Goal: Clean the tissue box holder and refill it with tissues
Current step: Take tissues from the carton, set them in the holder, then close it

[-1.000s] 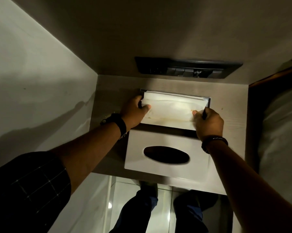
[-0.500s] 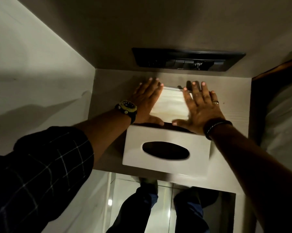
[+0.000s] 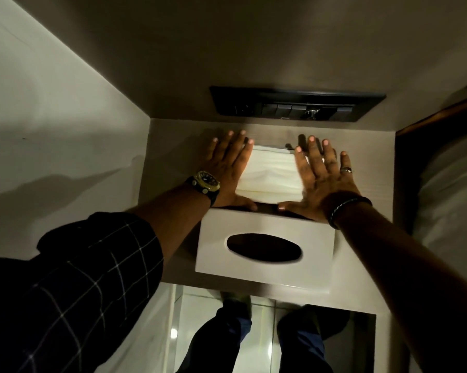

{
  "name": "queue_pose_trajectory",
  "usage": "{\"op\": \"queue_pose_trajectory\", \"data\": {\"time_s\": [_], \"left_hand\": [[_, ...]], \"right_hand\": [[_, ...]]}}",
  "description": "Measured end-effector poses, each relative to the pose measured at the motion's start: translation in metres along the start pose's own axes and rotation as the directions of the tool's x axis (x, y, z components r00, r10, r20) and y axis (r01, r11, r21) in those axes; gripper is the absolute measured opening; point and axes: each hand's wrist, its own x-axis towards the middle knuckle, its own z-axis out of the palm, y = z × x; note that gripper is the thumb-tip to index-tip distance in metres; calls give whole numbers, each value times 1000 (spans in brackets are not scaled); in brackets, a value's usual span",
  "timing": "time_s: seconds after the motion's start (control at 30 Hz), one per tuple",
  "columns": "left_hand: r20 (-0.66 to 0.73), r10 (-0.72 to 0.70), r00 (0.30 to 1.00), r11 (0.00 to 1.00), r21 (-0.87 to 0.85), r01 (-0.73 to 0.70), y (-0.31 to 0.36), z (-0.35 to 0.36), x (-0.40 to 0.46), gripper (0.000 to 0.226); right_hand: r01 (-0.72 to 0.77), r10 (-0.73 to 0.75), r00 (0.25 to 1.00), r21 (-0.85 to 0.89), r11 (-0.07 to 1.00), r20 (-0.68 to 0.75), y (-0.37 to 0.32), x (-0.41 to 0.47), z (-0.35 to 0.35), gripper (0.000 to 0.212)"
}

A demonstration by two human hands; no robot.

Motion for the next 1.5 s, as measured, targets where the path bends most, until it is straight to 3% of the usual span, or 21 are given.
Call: {"op": "queue_pose_trajectory", "data": {"time_s": [0.1, 0.17, 0.23, 0.3, 0.37, 0.43, 0.47, 0.53, 0.63, 0.73, 0.87, 1.03, 1.2, 1.33, 1.5], "left_hand": [[-25, 12, 1000, 1000, -29, -12, -3, -1, -4, 137], [-62, 24, 998, 997, -65, -28, -5, 1, -10, 133], [-112, -8, 994, 987, -161, -10, -7, 3, -20, 129], [-143, -159, 977, 937, -334, 103, -8, 7, -35, 126], [-44, -405, 913, 748, -591, 303, -4, 10, -57, 118], [188, -556, 810, 426, -772, 471, 4, 15, -87, 94], [301, -566, 767, 253, -823, 509, 11, 18, -103, 74], [425, -534, 731, 29, -855, 519, 28, 27, -130, 47], [482, -513, 710, -151, -865, 478, 58, 41, -149, 44], [530, -577, 621, -259, -840, 477, 74, 33, -150, 44], [524, -579, 624, -254, -844, 473, 74, 9, -164, 38], [460, -602, 653, -272, -887, 373, 67, -37, -176, 18], [324, -672, 666, -191, -945, 266, 42, -64, -115, 24], [291, -645, 706, -73, -944, 323, 21, -55, -63, 38], [327, -598, 732, -57, -928, 368, 9, -29, -52, 34]], "right_hand": [[-2, 1, 1000, 98, 995, 8, 3, -9, -6, 125], [-15, 29, 998, 253, 967, -52, 5, -21, -8, 123], [-86, 184, 973, 519, 850, -141, 5, -40, -7, 115], [-188, 451, 879, 757, 625, -154, 3, -65, -1, 95], [-239, 640, 768, 911, 337, -35, -3, -95, 7, 68], [-241, 663, 743, 961, 136, 92, -15, -125, 19, 21], [-256, 642, 755, 961, 104, 131, -24, -137, 24, 12], [-313, 608, 764, 948, 55, 217, -42, -153, 36, 26], [-354, 580, 780, 930, 97, 236, -62, -157, 44, 45], [-388, 561, 795, 904, 177, 232, -69, -154, 40, 52], [-310, 533, 835, 916, 256, 134, -65, -171, 21, 51], [-178, 580, 815, 957, 229, 13, -55, -182, -23, 39], [-90, 606, 776, 920, 381, -175, -33, -122, -62, 31], [-128, 609, 787, 940, 317, -98, -18, -72, -48, 29], [-176, 606, 793, 929, 324, -61, -16, -53, -23, 26]]}}
